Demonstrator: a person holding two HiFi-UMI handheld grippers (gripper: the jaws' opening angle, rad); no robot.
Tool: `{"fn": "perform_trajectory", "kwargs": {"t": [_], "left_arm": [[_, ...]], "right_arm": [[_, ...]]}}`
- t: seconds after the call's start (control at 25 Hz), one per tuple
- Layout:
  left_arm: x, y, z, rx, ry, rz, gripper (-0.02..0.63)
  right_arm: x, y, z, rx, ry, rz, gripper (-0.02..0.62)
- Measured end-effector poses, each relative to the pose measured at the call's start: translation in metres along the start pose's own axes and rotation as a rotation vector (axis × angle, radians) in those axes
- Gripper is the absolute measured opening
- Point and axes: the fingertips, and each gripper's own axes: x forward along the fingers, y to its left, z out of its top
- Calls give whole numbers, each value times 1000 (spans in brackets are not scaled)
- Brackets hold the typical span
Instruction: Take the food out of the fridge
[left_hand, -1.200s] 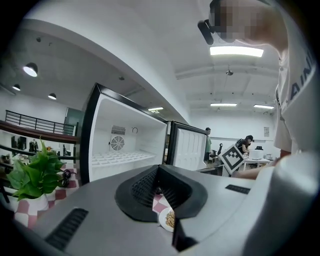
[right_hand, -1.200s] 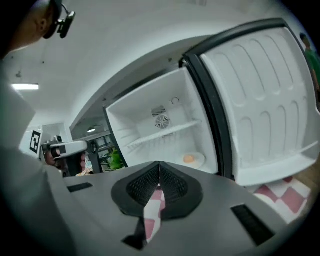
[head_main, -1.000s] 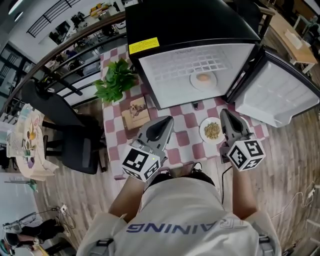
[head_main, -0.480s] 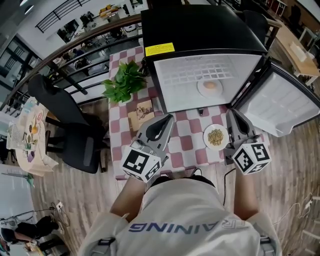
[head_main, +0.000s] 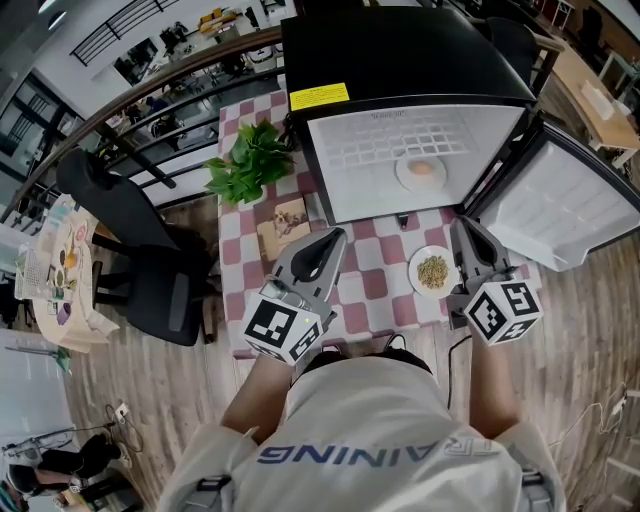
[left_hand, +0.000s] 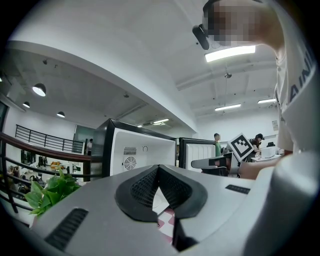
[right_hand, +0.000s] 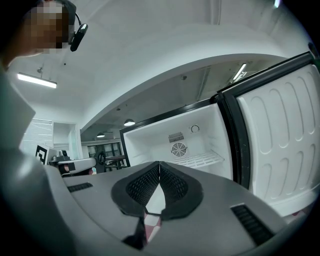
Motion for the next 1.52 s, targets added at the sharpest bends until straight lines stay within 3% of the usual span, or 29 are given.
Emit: {"fn": "perform_trajectory", "kwargs": {"t": [0.2,0.52,0.6,0.72,1.0,1.16,1.36,1.52], "left_arm": [[1,0,-4,-2,13,0,8],[7,2,-20,-12,66,16,8],[11,2,-25,-19,79,24,8],[19,0,-34,-26,98,31,8],[36,-1,-56,-36,132,67,8],[36,3,-66,-47,156,95,8],[32,6,-77,-66,180,127,8],[30,9,-78,-71,181,148,8]], "right_arm": [[7,-10,-11,52,32,-18,21],[45,-72,-79,470,161,-103,48],[60,-89,-98,522,189,-140,104],[79,-116,-121,572,207,-211,115],[122,-168,-178,1017,185,-267,118],[138,-186,-203,1167,168,-310,118],[156,-200,-213,1247,122,-357,118],[168,-202,-222,1283,145,-402,118]]}}
